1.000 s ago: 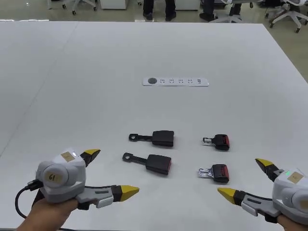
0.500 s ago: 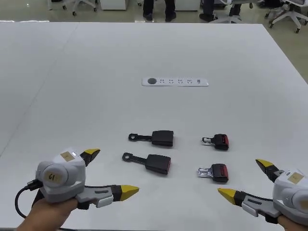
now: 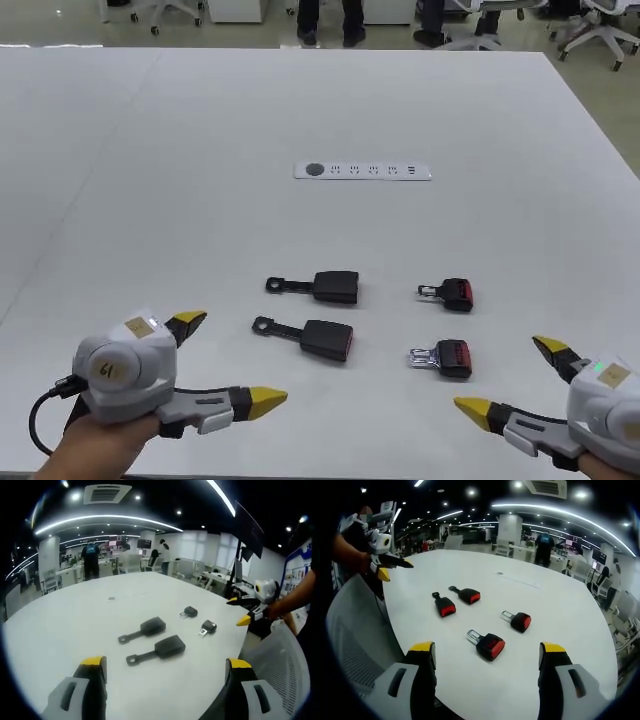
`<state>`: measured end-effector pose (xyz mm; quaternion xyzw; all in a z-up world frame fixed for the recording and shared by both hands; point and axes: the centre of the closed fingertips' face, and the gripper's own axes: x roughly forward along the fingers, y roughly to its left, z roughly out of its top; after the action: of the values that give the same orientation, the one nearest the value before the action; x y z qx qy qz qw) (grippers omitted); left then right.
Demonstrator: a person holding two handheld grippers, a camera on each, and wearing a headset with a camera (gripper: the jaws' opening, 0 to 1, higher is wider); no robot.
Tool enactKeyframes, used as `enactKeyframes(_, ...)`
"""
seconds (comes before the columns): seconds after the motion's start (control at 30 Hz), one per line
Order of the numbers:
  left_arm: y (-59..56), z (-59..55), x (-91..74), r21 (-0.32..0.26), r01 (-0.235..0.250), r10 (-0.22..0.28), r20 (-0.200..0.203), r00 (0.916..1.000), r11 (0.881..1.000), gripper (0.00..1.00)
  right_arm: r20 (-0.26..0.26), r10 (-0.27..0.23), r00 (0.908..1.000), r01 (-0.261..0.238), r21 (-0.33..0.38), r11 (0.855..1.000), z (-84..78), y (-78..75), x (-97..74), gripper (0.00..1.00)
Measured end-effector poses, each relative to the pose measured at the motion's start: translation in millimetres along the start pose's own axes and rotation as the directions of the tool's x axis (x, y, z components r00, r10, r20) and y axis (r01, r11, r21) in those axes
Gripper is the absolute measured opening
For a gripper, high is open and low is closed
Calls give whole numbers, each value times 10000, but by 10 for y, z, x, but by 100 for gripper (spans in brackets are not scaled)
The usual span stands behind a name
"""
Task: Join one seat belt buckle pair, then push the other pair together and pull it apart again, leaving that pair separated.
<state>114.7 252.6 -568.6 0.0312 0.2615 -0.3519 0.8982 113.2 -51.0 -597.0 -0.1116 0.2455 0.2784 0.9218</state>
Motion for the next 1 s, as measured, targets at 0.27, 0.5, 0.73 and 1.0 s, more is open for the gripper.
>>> enactKeyframes(0.27,-20,-10,-10,8,-24,24,-19,10000,10000,100,-76,34,10000,-34,-7,10000,-38,12,-22,85)
enactKeyframes(0.5,-48,-28,-10,-14,9,-9,-56,10000,10000,100,-45,15,10000,-15,-75,10000,-53,9,-38,84)
enactKeyframes(0.73,-75,-35,4,-40,81,-82,-65,9999,10000,100,-116,24,9999,-25,-69,10000,-93,4,-48,84)
enactKeyframes(1.0,-84,-50,23,-39,116,-117,-103,9999,9999,100,-149,-5,9999,4,-27,10000,-117,-11,-40,84)
